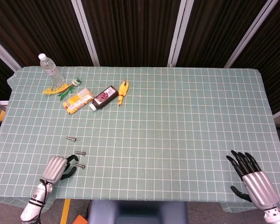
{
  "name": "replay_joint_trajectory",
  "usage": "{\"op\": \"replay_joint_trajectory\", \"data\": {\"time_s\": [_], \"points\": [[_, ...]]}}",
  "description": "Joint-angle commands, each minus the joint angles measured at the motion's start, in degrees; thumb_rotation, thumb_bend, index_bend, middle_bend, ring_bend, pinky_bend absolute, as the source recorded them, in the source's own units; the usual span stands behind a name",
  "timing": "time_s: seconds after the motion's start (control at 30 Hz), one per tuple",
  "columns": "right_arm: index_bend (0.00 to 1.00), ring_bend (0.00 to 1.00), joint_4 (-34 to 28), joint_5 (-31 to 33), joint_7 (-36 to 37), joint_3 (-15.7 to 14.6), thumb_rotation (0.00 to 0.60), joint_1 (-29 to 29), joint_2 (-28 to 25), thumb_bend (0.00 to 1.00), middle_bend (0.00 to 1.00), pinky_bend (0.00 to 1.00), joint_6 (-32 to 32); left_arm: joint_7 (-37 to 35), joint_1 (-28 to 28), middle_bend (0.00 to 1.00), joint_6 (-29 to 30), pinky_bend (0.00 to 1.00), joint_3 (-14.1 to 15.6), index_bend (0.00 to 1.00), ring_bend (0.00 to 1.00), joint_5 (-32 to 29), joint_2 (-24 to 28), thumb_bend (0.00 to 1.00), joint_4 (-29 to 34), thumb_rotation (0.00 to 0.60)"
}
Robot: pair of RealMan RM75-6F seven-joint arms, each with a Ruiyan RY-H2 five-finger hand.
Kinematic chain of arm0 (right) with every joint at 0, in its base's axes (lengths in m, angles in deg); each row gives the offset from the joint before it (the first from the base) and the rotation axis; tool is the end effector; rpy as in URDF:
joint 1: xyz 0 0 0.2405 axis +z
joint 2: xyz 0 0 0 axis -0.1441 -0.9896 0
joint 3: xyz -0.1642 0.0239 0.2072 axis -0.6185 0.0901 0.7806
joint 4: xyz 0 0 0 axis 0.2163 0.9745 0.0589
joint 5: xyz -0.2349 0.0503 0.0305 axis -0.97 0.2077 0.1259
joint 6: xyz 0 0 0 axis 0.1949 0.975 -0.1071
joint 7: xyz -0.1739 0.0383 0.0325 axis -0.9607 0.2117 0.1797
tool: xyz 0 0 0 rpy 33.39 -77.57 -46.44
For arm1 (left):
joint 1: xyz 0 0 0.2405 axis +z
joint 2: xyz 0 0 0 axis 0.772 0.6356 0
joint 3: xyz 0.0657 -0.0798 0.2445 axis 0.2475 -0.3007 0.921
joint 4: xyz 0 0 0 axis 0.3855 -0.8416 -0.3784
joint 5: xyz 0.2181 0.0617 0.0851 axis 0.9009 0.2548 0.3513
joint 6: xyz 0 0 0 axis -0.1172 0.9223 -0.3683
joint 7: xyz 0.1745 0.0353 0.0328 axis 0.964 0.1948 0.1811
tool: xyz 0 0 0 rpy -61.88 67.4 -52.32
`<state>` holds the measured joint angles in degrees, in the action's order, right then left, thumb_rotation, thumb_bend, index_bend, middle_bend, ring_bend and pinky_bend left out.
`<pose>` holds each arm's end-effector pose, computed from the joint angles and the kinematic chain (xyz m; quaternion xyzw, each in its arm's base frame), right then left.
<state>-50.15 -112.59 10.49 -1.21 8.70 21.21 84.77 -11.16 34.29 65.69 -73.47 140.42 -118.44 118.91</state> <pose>-0.3095 -0.1491 0.1157 0.6953 -0.3610 0.3612 0.5057 -0.3241 0.2650 -0.0499 -0.7005 -0.3853 -0.4022 0.4462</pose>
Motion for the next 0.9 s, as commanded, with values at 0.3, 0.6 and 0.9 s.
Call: {"op": "replay_joint_trajectory", "data": {"time_s": [0.3,0.6,0.9], "points": [[0.0,0.0,0.04,-0.13,0.25,-0.06,0.6,-0.01,-0.1,0.31,0.0,0.0,0.13,0.35,-0.22,1.0,-0.6,1.0,0.35,0.47,1.0,-0.4,-0.81,0.41,-1.08,0.6],[0.0,0.0,0.04,-0.07,0.17,-0.03,0.6,-0.01,-0.06,0.31,0.0,0.0,0.1,-0.04,-0.41,1.0,-0.8,1.0,0.43,0.48,1.0,-0.67,-1.22,0.41,-1.9,0.6],[0.0,0.0,0.06,0.07,0.08,0.03,0.6,0.03,0.01,0.31,0.0,0.0,0.0,-0.2,-0.56,1.0,-0.47,1.0,0.29,0.54,1.0,-0.83,-1.57,0.41,-2.59,0.6]]}}
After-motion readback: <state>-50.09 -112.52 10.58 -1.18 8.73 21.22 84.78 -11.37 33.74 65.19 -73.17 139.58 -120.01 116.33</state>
